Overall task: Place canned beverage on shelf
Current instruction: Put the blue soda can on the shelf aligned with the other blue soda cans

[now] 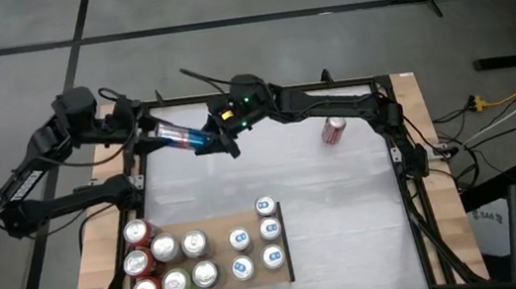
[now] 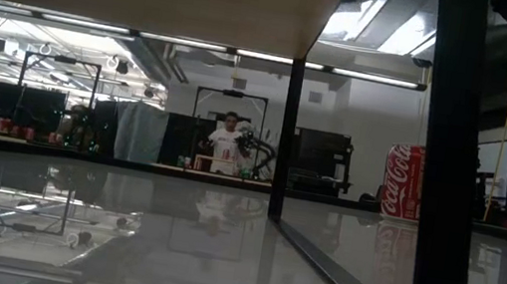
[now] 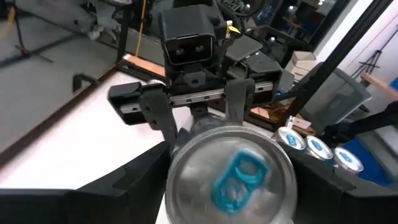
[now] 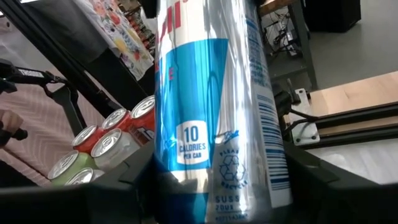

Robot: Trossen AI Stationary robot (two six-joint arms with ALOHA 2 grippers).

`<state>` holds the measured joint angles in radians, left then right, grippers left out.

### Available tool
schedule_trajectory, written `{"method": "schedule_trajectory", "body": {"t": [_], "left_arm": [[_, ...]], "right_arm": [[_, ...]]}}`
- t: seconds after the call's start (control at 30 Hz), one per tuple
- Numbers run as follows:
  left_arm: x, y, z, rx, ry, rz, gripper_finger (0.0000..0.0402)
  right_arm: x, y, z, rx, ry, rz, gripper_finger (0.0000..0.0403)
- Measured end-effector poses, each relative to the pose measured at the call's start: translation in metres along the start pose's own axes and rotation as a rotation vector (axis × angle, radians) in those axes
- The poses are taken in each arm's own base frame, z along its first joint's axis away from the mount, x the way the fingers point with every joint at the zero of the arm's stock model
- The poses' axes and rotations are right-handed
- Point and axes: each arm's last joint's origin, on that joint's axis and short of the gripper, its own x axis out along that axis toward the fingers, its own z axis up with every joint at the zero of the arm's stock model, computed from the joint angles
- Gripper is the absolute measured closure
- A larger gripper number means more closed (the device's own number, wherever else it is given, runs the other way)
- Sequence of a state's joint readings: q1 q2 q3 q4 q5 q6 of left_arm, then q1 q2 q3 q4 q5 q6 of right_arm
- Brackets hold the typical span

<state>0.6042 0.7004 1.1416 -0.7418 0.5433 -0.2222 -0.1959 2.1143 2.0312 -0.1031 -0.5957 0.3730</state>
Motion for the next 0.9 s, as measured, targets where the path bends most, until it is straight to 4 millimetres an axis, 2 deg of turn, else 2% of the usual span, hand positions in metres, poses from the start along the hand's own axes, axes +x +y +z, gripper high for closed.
{"method": "schedule_trajectory", "body": {"t": [0.17, 0.6, 0.9], "left_arm": [[0.0103, 0.0036, 0.0012, -0.099, 0.033, -0.007, 0.0134], [0.0096, 0.0039, 0.0011, -0.282, 0.025, 0.015, 0.0134], [0.0096, 0.0042, 0.0011, -0.304, 0.023, 0.026, 0.0134]], "right_arm": [[0.0002, 0.0001, -0.0006, 0.004, 0.005, -0.001, 0.0173], [0.0000, -0.0001, -0.0003, 0.003, 0.002, -0.002, 0.0173], [0.0000, -0.0001, -0.0003, 0.002, 0.002, -0.002, 0.0173]]}}
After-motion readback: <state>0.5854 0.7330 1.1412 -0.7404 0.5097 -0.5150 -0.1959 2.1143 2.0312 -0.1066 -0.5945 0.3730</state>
